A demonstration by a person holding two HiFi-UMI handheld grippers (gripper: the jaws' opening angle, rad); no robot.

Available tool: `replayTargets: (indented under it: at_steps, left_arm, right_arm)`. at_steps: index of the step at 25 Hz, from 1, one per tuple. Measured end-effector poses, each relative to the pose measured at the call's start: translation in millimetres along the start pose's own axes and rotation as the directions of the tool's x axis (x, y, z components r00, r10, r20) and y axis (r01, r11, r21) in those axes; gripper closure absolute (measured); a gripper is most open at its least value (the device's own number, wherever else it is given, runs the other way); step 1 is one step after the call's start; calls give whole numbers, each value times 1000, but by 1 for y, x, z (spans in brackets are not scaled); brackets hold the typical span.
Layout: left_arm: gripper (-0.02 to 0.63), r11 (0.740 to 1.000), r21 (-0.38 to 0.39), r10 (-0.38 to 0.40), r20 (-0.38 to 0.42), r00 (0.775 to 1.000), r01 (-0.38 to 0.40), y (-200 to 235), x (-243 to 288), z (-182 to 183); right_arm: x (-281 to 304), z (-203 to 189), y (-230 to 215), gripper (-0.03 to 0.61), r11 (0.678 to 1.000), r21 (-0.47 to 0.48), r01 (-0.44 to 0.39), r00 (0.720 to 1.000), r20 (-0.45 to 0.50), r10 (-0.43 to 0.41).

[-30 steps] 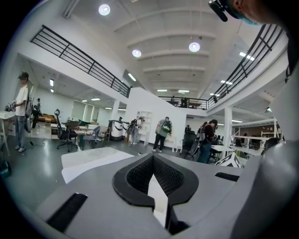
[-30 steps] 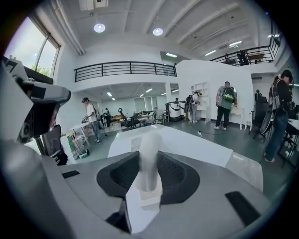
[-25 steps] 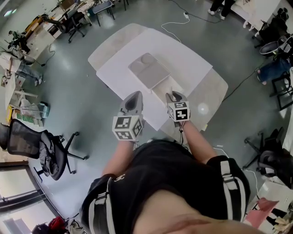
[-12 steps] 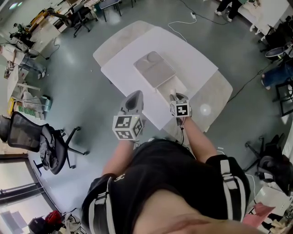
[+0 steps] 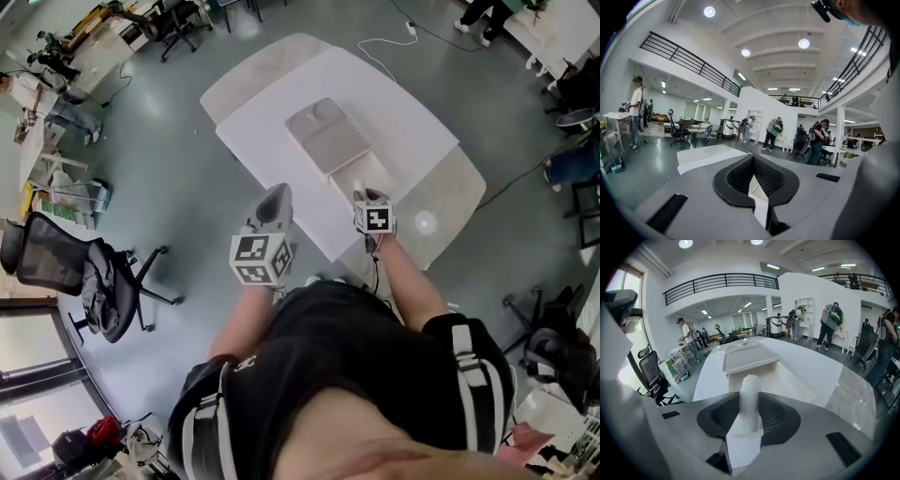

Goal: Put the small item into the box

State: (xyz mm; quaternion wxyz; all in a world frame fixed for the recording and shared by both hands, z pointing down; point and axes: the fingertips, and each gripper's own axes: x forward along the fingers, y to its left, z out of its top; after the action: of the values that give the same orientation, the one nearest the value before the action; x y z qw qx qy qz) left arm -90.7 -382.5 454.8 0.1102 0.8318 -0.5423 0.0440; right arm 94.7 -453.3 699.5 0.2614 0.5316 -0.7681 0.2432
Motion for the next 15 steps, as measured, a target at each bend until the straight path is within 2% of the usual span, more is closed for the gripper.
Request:
replayTargets:
  at_steps: [6,15]
  left_arm:
    - [609,1000,-6,19,0,1000,-19,14,-5,0]
    - [609,1000,-6,18,-1,1000,-18,12,-6,-2]
  right_arm:
    - [8,1,4,456,1000,8,19,1000,-9,-19]
    - [13,0,3,456,999,34,21,1000,-22,-20]
